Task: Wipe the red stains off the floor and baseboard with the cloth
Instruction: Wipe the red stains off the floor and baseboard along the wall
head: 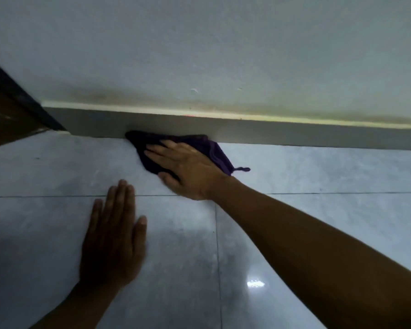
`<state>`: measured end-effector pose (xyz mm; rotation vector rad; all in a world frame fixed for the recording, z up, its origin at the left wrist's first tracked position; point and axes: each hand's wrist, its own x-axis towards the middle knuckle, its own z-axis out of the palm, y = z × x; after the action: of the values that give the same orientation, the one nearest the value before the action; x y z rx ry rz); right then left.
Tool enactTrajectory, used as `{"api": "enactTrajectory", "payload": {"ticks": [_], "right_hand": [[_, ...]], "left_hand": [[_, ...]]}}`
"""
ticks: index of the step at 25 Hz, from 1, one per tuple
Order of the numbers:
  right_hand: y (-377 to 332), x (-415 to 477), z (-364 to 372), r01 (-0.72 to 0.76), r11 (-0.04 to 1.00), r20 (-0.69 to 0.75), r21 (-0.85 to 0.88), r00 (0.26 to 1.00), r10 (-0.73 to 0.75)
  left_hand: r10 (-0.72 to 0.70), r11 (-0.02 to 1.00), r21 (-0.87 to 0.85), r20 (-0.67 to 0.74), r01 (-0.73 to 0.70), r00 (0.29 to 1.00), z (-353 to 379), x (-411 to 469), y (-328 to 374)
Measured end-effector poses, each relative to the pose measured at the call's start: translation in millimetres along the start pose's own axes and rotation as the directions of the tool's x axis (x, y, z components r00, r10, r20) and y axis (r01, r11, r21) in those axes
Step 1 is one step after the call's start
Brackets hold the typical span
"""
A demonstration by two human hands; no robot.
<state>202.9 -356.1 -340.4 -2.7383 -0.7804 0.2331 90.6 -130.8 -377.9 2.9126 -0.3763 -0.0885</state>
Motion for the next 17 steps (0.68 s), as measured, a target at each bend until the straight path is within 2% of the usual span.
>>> {"api": "enactTrajectory", "payload": {"ticks": [2, 4, 6, 8, 9, 10, 12, 13, 14, 17], "right_hand": [[32, -38, -6, -0.052, 0.998, -0.028, 0.026, 0.998, 0.053], [69, -99, -16, -0.210, 0.977, -0.086, 0.037, 0.973, 0.212], [105, -159, -32, -0.385, 0.919, -0.135, 0.086, 0.909, 0.394], [129, -195, -45, -0.477, 0.867, -0.190, 0.147, 0.846, 0.498], [129, -196, -43, -0.524, 0.832, -0.223, 0.183, 0.802, 0.554], [122, -187, -36, -0.592, 0.773, -0.262, 0.227, 0.728, 0.634], [87, -158, -18, -0.724, 0.626, -0.325, 0.289, 0.541, 0.776], [66, -142, -10, -0.734, 0.615, -0.333, 0.289, 0.525, 0.783], [48, -126, -5, -0.702, 0.656, -0.319, 0.278, 0.577, 0.752], [8, -70, 4, -0.430, 0.860, -0.228, 0.274, 0.840, 0.492]], "left_hand": [[0.010, 1.000, 0.003, -0.003, -0.010, 1.000, 1, 0, -3], [0.009, 1.000, -0.015, -0.015, -0.009, 1.000, 2, -1, -1], [0.009, 1.000, -0.027, -0.036, -0.010, 0.999, 4, -2, -1], [0.010, 0.999, -0.038, -0.051, -0.012, 0.999, 4, -1, 1], [0.007, 1.000, -0.030, -0.058, -0.009, 0.998, 5, 0, 2], [0.003, 1.000, -0.016, -0.063, -0.004, 0.998, 5, 0, 2], [0.011, 1.000, -0.006, -0.076, -0.012, 0.997, 5, 0, 4], [0.015, 1.000, -0.001, -0.087, -0.015, 0.996, 6, -1, 4], [0.017, 1.000, 0.007, -0.095, -0.017, 0.995, 6, -1, 4], [0.030, 0.999, 0.025, -0.102, -0.028, 0.994, 5, -1, 4]]}}
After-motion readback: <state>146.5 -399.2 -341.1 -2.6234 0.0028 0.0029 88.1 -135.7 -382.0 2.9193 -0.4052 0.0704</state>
